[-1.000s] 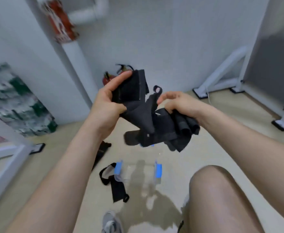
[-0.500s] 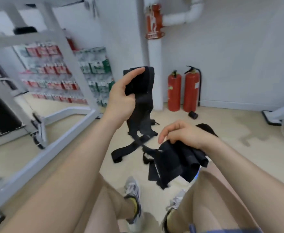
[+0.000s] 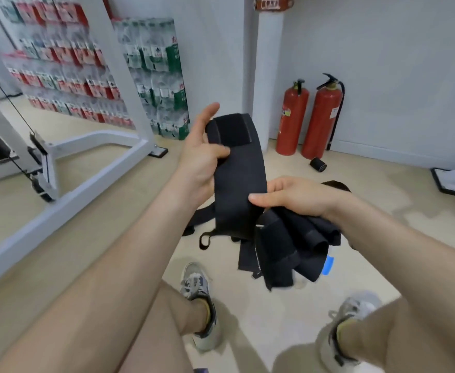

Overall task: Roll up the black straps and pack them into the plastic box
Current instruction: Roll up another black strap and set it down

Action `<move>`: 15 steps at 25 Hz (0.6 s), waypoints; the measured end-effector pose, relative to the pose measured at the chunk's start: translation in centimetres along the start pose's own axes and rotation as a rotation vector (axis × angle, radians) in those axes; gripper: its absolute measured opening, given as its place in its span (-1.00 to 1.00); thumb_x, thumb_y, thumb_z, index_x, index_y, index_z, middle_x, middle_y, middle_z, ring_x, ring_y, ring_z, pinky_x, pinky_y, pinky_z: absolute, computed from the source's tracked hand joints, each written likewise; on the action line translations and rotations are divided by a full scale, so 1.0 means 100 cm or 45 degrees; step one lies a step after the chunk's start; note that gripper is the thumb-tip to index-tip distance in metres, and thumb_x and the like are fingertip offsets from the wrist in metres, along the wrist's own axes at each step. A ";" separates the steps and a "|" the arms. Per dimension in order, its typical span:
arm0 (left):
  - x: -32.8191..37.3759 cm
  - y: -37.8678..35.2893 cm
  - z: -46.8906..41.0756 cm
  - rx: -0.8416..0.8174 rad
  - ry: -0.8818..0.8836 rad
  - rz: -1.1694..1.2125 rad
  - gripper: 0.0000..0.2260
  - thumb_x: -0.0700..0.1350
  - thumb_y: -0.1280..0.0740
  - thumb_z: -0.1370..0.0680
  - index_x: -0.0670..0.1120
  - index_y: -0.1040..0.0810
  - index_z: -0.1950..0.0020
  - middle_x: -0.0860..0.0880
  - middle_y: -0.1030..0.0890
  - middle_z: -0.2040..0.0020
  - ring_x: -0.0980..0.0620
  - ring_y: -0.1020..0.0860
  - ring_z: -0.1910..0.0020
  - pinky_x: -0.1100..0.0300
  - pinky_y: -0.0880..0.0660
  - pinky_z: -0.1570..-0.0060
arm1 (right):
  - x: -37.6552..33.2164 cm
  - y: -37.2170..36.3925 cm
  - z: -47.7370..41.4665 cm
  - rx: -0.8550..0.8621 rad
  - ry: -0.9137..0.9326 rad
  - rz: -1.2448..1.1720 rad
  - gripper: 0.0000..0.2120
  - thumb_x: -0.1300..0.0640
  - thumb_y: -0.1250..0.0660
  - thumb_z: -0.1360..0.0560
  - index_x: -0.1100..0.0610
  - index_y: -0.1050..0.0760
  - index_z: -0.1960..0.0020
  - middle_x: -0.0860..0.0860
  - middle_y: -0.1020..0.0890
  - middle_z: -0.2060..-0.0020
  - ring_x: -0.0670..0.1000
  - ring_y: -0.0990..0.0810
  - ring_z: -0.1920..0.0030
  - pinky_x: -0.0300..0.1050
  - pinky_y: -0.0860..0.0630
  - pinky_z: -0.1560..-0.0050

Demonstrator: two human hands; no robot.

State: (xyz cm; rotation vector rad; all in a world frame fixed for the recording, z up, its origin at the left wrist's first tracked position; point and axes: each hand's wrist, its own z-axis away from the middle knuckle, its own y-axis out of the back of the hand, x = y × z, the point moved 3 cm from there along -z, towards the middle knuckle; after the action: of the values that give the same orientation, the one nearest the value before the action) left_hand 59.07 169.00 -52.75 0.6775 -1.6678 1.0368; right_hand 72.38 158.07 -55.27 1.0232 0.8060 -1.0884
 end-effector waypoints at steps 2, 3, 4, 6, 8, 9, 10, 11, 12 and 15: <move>-0.022 0.000 -0.015 -0.046 0.217 0.060 -0.53 -0.17 -0.26 -0.64 0.13 -0.27 -0.51 -0.11 -0.64 -0.17 -0.10 -0.63 -0.06 -0.12 -0.55 -0.14 | 0.008 0.019 -0.007 0.187 -0.017 -0.204 -0.72 0.01 -0.39 -0.52 0.26 -0.61 -0.01 0.15 -0.72 0.11 0.09 -0.69 0.15 -0.03 -0.62 -0.04; -0.037 0.000 -0.015 -0.109 0.380 -0.034 -0.55 0.04 -0.29 -0.63 0.14 -0.27 -0.51 -0.12 -0.64 -0.20 -0.09 -0.65 -0.04 -0.07 -0.59 -0.08 | 0.013 0.031 -0.009 0.296 -0.018 -0.365 -0.73 0.00 -0.40 -0.52 0.23 -0.62 0.04 0.15 -0.72 0.12 0.10 -0.69 0.18 -0.01 -0.62 -0.01; -0.049 -0.004 -0.012 -0.216 0.535 -0.148 -0.54 0.18 -0.29 -0.59 0.11 -0.35 -0.46 -0.13 -0.65 -0.20 -0.06 -0.67 0.00 0.00 -0.62 -0.01 | 0.018 0.041 -0.011 0.391 -0.033 -0.562 -0.74 -0.01 -0.41 -0.52 0.20 -0.64 0.11 0.13 -0.72 0.16 0.09 -0.69 0.22 -0.05 -0.64 0.07; -0.068 -0.014 -0.005 -0.401 0.683 -0.295 -0.62 0.23 -0.29 -0.57 0.02 -0.51 -0.27 -0.06 -0.72 -0.02 0.07 -0.67 0.13 0.20 -0.60 0.18 | 0.030 0.058 -0.017 0.538 -0.091 -0.941 -0.74 0.02 -0.40 -0.53 0.15 -0.63 0.25 0.09 -0.70 0.30 0.04 -0.68 0.35 -0.16 -0.64 0.29; -0.075 -0.020 -0.003 -0.515 0.689 -0.259 -0.63 0.19 -0.36 -0.51 -0.01 -0.56 -0.19 0.03 -0.71 0.05 0.11 -0.67 0.13 0.21 -0.59 0.20 | 0.040 0.066 -0.025 0.581 -0.121 -1.151 -0.69 0.06 -0.37 -0.56 0.15 -0.61 0.32 0.07 -0.67 0.38 0.02 -0.66 0.42 -0.20 -0.61 0.40; -0.076 -0.023 -0.001 -0.577 0.673 -0.233 -0.64 0.18 -0.41 -0.47 -0.01 -0.60 -0.16 0.03 -0.70 0.04 0.08 -0.67 0.10 0.15 -0.61 0.16 | 0.041 0.068 -0.027 0.580 -0.114 -1.199 -0.68 0.08 -0.35 -0.57 0.15 -0.61 0.33 0.07 -0.66 0.39 0.02 -0.66 0.42 -0.20 -0.61 0.40; -0.074 -0.028 0.000 -0.629 0.660 -0.187 -0.67 0.15 -0.45 -0.45 0.01 -0.63 -0.12 0.01 -0.69 0.02 0.05 -0.66 0.07 0.08 -0.62 0.13 | 0.039 0.069 -0.026 0.570 -0.096 -1.226 -0.70 0.08 -0.35 -0.57 0.16 -0.60 0.30 0.07 -0.65 0.39 0.02 -0.65 0.41 -0.20 -0.61 0.38; -0.076 -0.028 -0.004 -0.618 0.649 -0.160 -0.74 0.09 -0.45 -0.48 0.01 -0.65 -0.09 -0.01 -0.69 0.00 0.02 -0.66 0.05 0.04 -0.62 0.12 | 0.038 0.072 -0.027 0.556 -0.078 -1.238 -0.73 0.08 -0.35 -0.57 0.16 -0.59 0.26 0.07 -0.65 0.37 0.03 -0.65 0.39 -0.19 -0.62 0.35; -0.075 -0.031 -0.005 -0.548 0.662 -0.132 -0.81 0.05 -0.40 -0.54 0.01 -0.66 -0.08 -0.02 -0.70 -0.02 0.00 -0.66 0.03 0.04 -0.63 0.11 | 0.037 0.074 -0.026 0.533 -0.052 -1.242 -0.76 0.08 -0.35 -0.57 0.16 -0.59 0.23 0.07 -0.66 0.35 0.03 -0.65 0.36 -0.17 -0.62 0.30; -0.081 -0.022 -0.017 -0.359 0.581 -0.341 -0.86 0.00 -0.33 -0.60 0.02 -0.67 -0.05 -0.01 -0.71 -0.08 -0.02 -0.64 -0.13 -0.02 -0.58 -0.14 | 0.034 0.083 -0.025 0.452 0.080 -1.078 -0.82 0.07 -0.37 -0.55 0.20 -0.61 0.06 0.07 -0.69 0.24 0.04 -0.67 0.26 -0.12 -0.63 0.20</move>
State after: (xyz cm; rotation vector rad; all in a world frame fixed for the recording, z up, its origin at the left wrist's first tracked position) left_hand 64.34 169.07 -59.47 0.4231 -1.2514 0.6835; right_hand 81.20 160.42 -57.09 1.0248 1.1684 -1.9793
